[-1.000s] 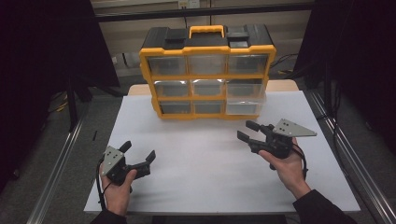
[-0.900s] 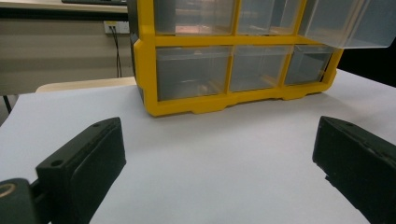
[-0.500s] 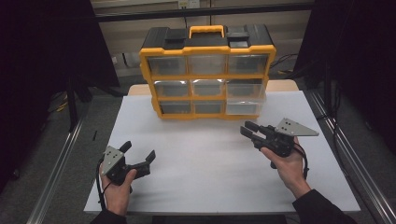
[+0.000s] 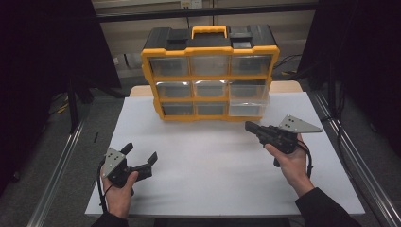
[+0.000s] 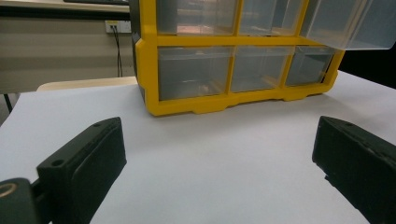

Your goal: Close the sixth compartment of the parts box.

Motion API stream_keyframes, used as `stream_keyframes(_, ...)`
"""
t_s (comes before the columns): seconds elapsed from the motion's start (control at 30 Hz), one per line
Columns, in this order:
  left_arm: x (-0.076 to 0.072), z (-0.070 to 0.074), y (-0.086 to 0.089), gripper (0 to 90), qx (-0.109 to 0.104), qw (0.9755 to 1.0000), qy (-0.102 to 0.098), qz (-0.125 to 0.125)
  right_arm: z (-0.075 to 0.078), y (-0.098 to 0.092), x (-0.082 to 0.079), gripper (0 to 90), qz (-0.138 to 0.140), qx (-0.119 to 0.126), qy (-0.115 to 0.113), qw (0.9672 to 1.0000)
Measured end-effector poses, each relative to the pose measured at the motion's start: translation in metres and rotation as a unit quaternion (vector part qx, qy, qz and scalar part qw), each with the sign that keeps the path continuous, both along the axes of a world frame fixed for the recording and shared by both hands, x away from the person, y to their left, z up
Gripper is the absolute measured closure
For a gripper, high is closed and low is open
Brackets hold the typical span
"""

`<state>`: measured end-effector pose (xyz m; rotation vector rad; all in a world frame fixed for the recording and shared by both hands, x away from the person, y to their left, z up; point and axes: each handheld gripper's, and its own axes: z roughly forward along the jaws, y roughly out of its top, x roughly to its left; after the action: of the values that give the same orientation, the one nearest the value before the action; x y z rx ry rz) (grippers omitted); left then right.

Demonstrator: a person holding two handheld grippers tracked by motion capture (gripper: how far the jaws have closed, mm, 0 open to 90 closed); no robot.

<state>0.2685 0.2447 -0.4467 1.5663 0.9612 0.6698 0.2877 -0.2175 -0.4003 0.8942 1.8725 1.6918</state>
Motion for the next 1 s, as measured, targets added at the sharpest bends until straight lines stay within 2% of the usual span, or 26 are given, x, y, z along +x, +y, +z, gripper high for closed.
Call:
stream_keyframes(0.13, 0.0, 0.0, 0.0, 2.8, 0.001, 1.0, 0.001, 0.001, 0.002, 0.001, 0.005, 90.0, 0.005, -0.003, -0.002, 1.0)
stream_keyframes(0.3, 0.0, 0.0, 0.0, 2.7, -0.006, 1.0, 0.001, 0.002, 0.005, 0.002, 0.014, 90.0, -0.008, -0.004, -0.011, 0.9999)
stream_keyframes(0.37, 0.0, 0.0, 0.001, 2.7, -0.009, 1.0, 0.002, 0.0, 0.004, 0.003, 0.017, 90.0, -0.016, -0.003, -0.009, 0.9998)
stream_keyframes(0.43, 0.0, 0.0, 0.001, 2.7, -0.001, 1.0, 0.003, 0.008, 0.004, 0.003, 0.02, 90.0, -0.015, -0.003, -0.006, 0.9999)
stream_keyframes(0.57, 0.0, 0.0, 0.0, 2.7, -0.006, 1.0, 0.001, 0.002, 0.002, 0.002, 0.027, 90.0, -0.022, 0.005, -0.001, 0.9997)
stream_keyframes(0.77, -0.001, 0.001, 0.0, 2.7, -0.003, 1.0, 0.0, 0.005, 0.0, 0.004, 0.032, 90.0, -0.025, 0.004, 0.001, 0.9997)
stream_keyframes(0.83, -0.001, 0.001, 0.0, 2.7, -0.005, 1.0, 0.001, 0.004, 0.0, 0.004, 0.034, 90.0, -0.026, 0.002, 0.001, 0.9997)
stream_keyframes(0.9, -0.001, 0.001, -0.001, 2.7, -0.015, 0.9999, 0.0, -0.001, -0.001, 0.004, 0.036, 90.0, -0.031, 0.004, 0.002, 0.9995)
stream_keyframes(0.93, -0.001, 0.002, 0.0, 2.7, -0.008, 1.0, -0.001, 0.0, -0.002, 0.003, 0.037, 90.0, -0.033, 0.0, 0.002, 0.9995)
stream_keyframes(1.0, -0.002, 0.002, -0.002, 2.8, -0.014, 0.9999, -0.001, 0.004, -0.003, 0.002, 0.039, 90.0, -0.034, -0.001, 0.004, 0.9994)
